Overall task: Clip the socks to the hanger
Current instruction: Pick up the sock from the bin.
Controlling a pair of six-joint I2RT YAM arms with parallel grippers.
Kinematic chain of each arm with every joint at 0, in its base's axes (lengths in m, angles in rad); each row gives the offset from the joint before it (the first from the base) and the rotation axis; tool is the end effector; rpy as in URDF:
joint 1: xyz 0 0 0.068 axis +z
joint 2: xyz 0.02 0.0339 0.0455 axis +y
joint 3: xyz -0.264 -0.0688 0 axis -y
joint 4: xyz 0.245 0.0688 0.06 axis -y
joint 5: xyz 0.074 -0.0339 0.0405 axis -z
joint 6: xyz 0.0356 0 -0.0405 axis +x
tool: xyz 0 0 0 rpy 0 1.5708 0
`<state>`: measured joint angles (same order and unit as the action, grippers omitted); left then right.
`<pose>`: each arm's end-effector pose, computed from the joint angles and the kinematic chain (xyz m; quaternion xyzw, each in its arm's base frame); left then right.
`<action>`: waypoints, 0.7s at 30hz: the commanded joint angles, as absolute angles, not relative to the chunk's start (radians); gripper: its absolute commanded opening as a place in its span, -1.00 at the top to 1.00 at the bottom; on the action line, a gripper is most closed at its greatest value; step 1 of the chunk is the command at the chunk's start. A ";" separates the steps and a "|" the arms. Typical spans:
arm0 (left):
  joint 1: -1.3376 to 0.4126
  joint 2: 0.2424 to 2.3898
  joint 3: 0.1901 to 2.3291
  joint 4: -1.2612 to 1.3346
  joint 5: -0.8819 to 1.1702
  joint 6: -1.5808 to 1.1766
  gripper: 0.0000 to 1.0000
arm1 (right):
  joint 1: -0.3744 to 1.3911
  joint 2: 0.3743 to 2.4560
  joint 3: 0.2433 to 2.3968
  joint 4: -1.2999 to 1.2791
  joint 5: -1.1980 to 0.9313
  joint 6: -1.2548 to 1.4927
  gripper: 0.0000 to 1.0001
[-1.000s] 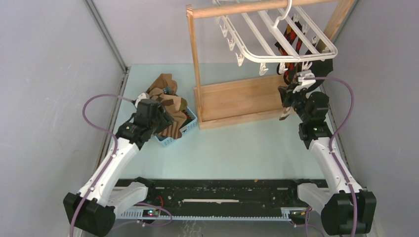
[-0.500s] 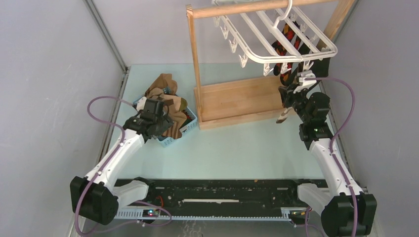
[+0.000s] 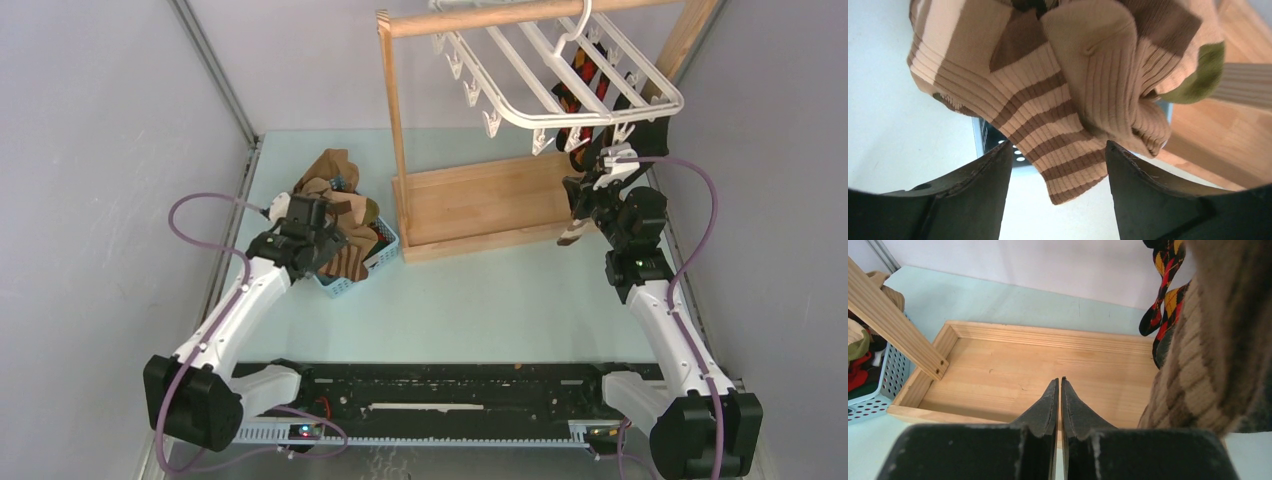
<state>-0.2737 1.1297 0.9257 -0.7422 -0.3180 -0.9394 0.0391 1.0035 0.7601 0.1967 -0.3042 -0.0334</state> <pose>0.2171 -0.0494 0.2739 -0.3530 0.8722 -0.0491 0.3351 0.2376 0.0200 0.3303 -0.1305 0.7108 0.1116 0.6821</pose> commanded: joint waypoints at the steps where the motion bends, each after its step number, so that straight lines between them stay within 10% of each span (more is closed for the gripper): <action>1: -0.230 1.095 1.002 -0.715 -0.363 -0.951 -0.47 | 0.038 0.995 0.762 0.218 -0.316 -0.012 0.81; 15: -0.185 1.219 0.989 -0.680 -0.291 -0.946 -0.28 | 0.035 0.995 0.759 0.217 -0.317 -0.010 0.81; 21: -0.178 1.206 0.968 -0.666 -0.281 -0.932 0.55 | 0.032 0.989 0.759 0.213 -0.321 -0.005 0.81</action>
<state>-0.1898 1.2198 0.9527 -0.6979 -0.2802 -0.9443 0.0387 1.0035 0.7601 0.1974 -0.3172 -0.0189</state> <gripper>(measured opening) 0.341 0.096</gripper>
